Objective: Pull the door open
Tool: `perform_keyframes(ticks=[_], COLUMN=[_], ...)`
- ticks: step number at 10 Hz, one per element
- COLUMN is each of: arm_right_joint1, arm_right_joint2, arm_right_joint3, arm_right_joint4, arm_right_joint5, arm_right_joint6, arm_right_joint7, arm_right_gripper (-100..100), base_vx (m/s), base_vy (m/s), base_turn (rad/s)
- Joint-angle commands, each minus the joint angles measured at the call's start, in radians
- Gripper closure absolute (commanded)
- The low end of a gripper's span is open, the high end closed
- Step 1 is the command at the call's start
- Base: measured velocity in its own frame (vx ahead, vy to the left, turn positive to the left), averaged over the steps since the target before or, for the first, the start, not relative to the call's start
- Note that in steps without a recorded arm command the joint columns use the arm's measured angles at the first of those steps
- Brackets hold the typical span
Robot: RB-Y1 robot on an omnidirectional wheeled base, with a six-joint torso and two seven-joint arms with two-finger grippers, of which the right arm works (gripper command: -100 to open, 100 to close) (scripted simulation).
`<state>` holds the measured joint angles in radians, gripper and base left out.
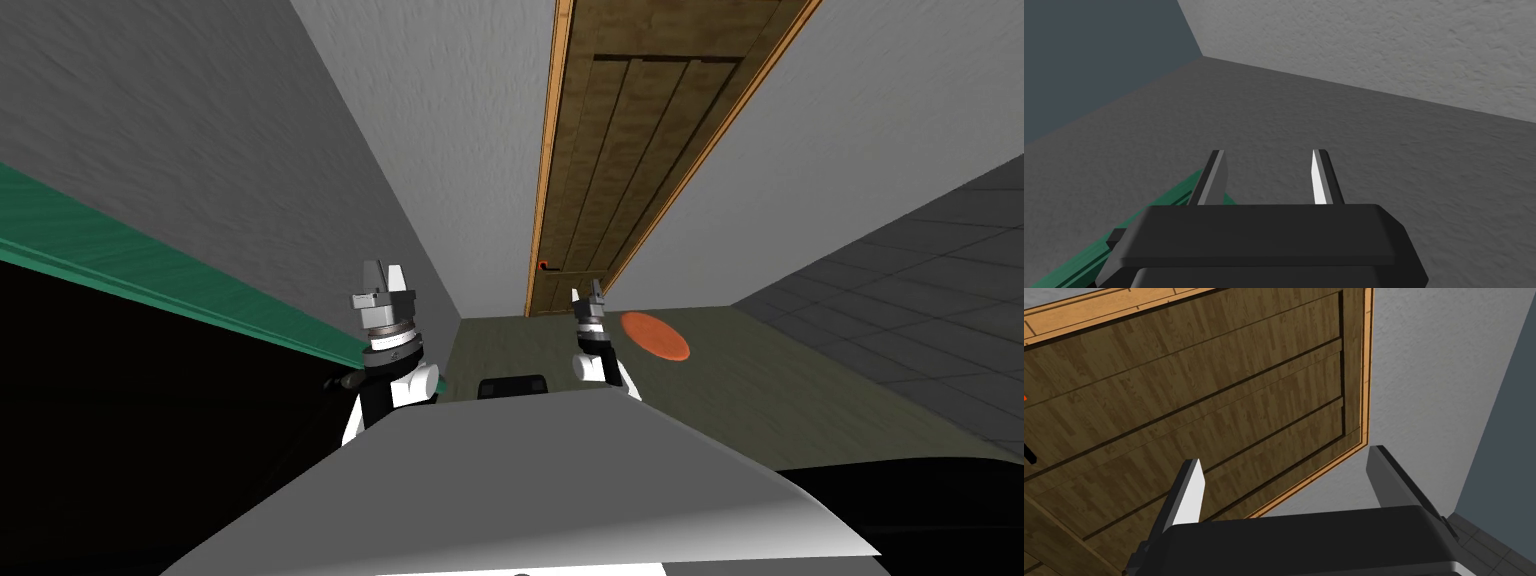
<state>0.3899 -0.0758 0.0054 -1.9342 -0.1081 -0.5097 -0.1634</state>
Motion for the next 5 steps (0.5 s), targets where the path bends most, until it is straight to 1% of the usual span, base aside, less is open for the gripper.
perform_keyframes(ticks=[1, 5], arm_right_joint1=[-0.007, -0.035], arm_right_joint2=[-0.009, -0.036], arm_right_joint3=[-0.004, -0.023], arm_right_joint4=[0.047, 0.168], arm_right_joint5=[0.000, -0.003], arm_right_joint6=[-0.016, -0.058], arm_right_joint7=[-0.005, -0.021], arm_right_gripper=[-100, -100], base_vx=[0.094, 0.098], base_vy=[0.000, -0.001], base_turn=[0.059, 0.075])
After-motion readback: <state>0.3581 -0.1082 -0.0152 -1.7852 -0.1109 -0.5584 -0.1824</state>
